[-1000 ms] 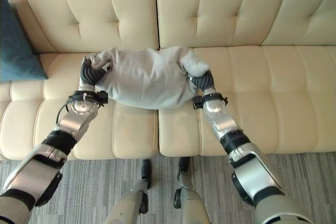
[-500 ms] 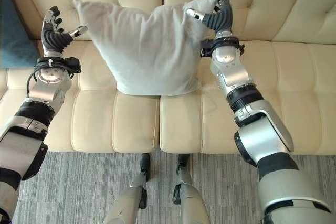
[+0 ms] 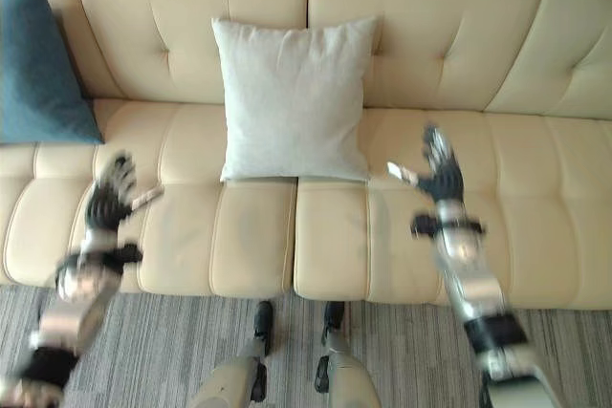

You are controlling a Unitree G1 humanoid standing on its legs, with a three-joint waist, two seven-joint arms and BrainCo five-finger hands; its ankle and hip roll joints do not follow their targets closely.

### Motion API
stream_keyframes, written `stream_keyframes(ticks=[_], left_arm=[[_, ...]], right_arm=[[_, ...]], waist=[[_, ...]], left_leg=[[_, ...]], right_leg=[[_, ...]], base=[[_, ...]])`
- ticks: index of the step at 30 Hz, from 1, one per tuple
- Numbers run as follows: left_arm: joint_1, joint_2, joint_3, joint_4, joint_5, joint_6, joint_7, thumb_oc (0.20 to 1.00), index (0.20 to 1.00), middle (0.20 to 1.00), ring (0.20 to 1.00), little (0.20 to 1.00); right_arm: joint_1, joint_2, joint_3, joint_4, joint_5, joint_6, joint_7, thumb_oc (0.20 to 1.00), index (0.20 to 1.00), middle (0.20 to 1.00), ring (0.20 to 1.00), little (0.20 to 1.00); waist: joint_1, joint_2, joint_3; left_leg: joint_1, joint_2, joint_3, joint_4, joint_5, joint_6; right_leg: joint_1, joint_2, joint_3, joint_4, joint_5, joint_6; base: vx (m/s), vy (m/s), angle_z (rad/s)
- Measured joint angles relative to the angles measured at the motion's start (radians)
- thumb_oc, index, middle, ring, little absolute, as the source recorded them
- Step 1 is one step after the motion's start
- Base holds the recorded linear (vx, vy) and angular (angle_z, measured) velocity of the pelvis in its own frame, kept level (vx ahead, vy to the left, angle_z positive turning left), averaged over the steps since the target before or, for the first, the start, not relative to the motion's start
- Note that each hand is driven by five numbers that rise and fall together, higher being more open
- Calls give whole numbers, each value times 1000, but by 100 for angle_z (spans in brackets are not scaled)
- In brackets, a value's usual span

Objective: Pick up all the scattered cushions and arrange them neatly on the sofa.

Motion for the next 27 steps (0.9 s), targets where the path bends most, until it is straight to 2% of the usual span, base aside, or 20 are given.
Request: stream_keyframes(ticks=[2, 3, 6, 7, 15, 16, 18, 19, 20, 21, 22, 23, 24, 25, 26, 27], left_arm=[[72, -2, -1, 29, 12, 15, -38, 1000, 1000, 1000, 1000, 1000], [124, -30, 11, 67, 42, 29, -75, 1000, 1000, 1000, 1000, 1000], [194, -94, 45, 175, 81, 49, -120, 1000, 1000, 1000, 1000, 1000], [236, -96, 31, 198, 88, 77, -132, 1000, 1000, 1000, 1000, 1000], [217, -97, 30, 341, 220, 94, -157, 1000, 1000, 1000, 1000, 1000], [197, -97, 29, 403, 235, 93, -152, 1000, 1000, 1000, 1000, 1000], [175, -97, 29, 455, 235, 95, -139, 1000, 1000, 1000, 1000, 1000], [176, -98, 29, 459, 235, 99, -131, 1000, 1000, 1000, 1000, 1000], [182, -99, 30, 458, 235, 99, -123, 1000, 1000, 1000, 1000, 1000], [174, -97, 29, 449, 234, 99, -116, 1000, 1000, 1000, 1000, 1000], [173, -89, 30, 429, 234, 99, -115, 1000, 1000, 1000, 1000, 1000], [169, -89, 29, 409, 234, 98, -116, 1000, 1000, 1000, 1000, 1000], [167, -93, 32, 387, 233, 94, -114, 1000, 1000, 1000, 1000, 1000], [159, -98, 34, 368, 231, 94, -111, 1000, 1000, 1000, 1000, 1000], [156, -97, 33, 344, 231, 89, -111, 1000, 1000, 1000, 1000, 1000], [161, -94, 32, 329, 230, 89, -109, 1000, 1000, 1000, 1000, 1000]], right_arm=[[69, 21, -12, 19, -37, 15, 26, 1000, 1000, 1000, 1000, 1000], [139, 77, -53, 36, -77, 20, 56, 1000, 1000, 1000, 1000, 1000], [222, 142, -58, 142, -147, 26, 99, 1000, 1000, 1000, 1000, 1000], [269, 139, -39, 171, -177, 43, 115, 1000, 1000, 1000, 1000, 1000], [287, 137, -42, 353, -270, 61, 127, 1000, 1000, 1000, 1000, 1000], [296, 136, -31, 364, -270, 62, 126, 1000, 1000, 1000, 1000, 1000], [286, 135, -9, 363, -270, 63, 125, 1000, 1000, 1000, 1000, 1000], [279, 137, -1, 360, -270, 63, 126, 1000, 1000, 1000, 1000, 1000], [278, 138, 0, 358, -270, 62, 126, 1000, 1000, 1000, 1000, 1000], [279, 137, 0, 358, -270, 64, 125, 1000, 1000, 1000, 1000, 1000], [272, 138, 5, 360, -270, 62, 122, 1000, 1000, 1000, 1000, 1000], [258, 135, 11, 367, -270, 63, 121, 1000, 1000, 1000, 1000, 1000], [234, 128, 23, 368, -270, 62, 120, 1000, 1000, 1000, 1000, 1000], [210, 121, 35, 366, -270, 64, 119, 1000, 1000, 1000, 1000, 1000], [195, 121, 37, 358, -270, 63, 123, 1000, 1000, 1000, 1000, 1000], [193, 121, 37, 354, -270, 63, 122, 1000, 1000, 1000, 1000, 1000]], waist=[[-1, -4, -11], [-3, -3, -42], [-6, -2, -81], [-5, -1, -119], [-15, -18, -197], [-21, -24, -216], [-24, -26, -216], [-21, -21, -217], [-24, -7, -215], [-26, -21, -219], [-25, -39, -211], [-25, -43, -206], [-21, -14, -195], [-13, 18, -180], [-9, 49, -160], [0, 60, -156]], left_leg=[[9, 0, 3, 0, -11, -3], [13, 1, 4, 0, -10, -3], [62, 3, 25, -1, -21, 3], [65, 1, 26, -6, -30, 9], [114, -10, 55, -7, -32, 13], [111, -17, 59, -7, -33, 13], [107, -14, 69, -7, -34, 16], [96, -6, 83, -7, -29, 25], [81, 2, 86, -7, -24, 35], [77, -7, 87, -4, -14, 39], [72, -28, 91, 1, -9, 46], [63, -29, 90, 11, -11, 45], [37, -7, 99, 6, 29, 80], [25, 31, 95, 9, 30, 80], [20, 62, 84, 9, 35, 76], [13, 74, 84, 13, 40, 81]], right_leg=[[5, 0, 11, 0, -14, 13], [9, -1, 12, 0, -14, 13], [52, -1, 18, -6, -21, 15], [52, -3, 21, -6, -26, 12], [81, -16, 48, -6, -27, 12], [72, -17, 65, -6, -32, 19], [61, -19, 71, -7, -45, 39], [57, -16, 66, -7, -58, 62], [45, -14, 57, 0, -63, 70], [35, -17, 52, 10, -57, 72], [13, -27, 68, 39, 8, 85], [-9, -32, 79, 61, 11, 84], [-25, -24, 88, 77, -49, 100], [-95, 9, 94, 238, -118, 72], [-132, 37, 86, 398, -189, 65], [-138, 49, 75, 515, -259, 77]], base=[[41, 41, -9], [34, 62, -5], [6, 46, -10], [-17, 47, -15], [-47, 53, -14], [-147, 37, -19], [-116, 18, -32], [-215, -8, -31], [-244, -24, -16], [-246, -24, -4], [-260, -40, 2], [-243, -59, -8], [-301, -102, -11], [-191, -145, -9], [-157, -184, 8], [-139, -210, 12]])
